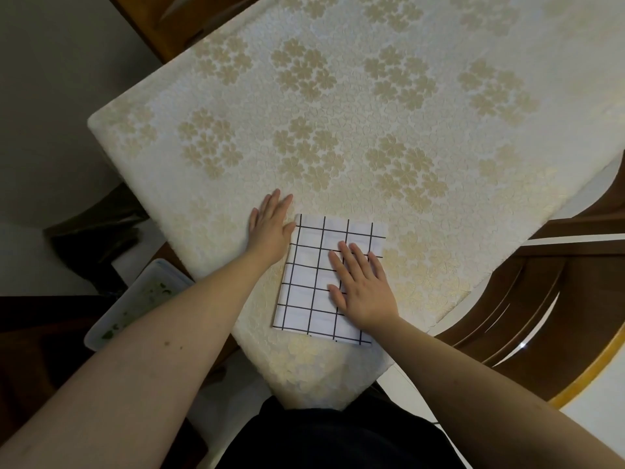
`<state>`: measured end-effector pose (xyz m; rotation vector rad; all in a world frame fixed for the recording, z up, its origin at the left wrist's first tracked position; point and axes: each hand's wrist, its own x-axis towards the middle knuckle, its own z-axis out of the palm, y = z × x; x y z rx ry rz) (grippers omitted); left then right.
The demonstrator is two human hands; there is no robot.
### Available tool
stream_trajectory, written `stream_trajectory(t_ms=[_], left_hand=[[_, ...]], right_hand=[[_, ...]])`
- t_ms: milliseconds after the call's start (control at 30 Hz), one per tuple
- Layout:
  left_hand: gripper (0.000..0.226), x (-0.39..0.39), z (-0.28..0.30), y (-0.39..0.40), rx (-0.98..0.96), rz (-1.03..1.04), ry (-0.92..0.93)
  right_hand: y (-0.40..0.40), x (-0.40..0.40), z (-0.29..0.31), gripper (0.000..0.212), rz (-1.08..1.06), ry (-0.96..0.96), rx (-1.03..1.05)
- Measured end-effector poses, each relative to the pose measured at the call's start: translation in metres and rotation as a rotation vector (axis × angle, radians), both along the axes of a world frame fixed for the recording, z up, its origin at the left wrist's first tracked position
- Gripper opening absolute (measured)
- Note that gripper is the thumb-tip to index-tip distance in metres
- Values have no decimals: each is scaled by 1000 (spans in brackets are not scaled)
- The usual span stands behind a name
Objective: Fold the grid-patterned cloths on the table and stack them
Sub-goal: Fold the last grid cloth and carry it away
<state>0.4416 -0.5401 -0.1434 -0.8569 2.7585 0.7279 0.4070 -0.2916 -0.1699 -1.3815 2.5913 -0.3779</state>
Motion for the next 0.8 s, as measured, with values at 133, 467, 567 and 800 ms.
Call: stream_trajectory(t_ms=[133,467,567,800], left_hand=[[57,-1,0,1,-6,13,-3],[61,-20,0,0,-124,89,-134],[60,-26,1,-5,-156,85,-182],[57,-4,13,7,-28,93,8]], right_hand=[[0,0,0,62,1,6,23],[1,0,-1,62,-1,13,22],[0,1,-1,62,-4,15,26],[0,1,1,64,-4,7,59]])
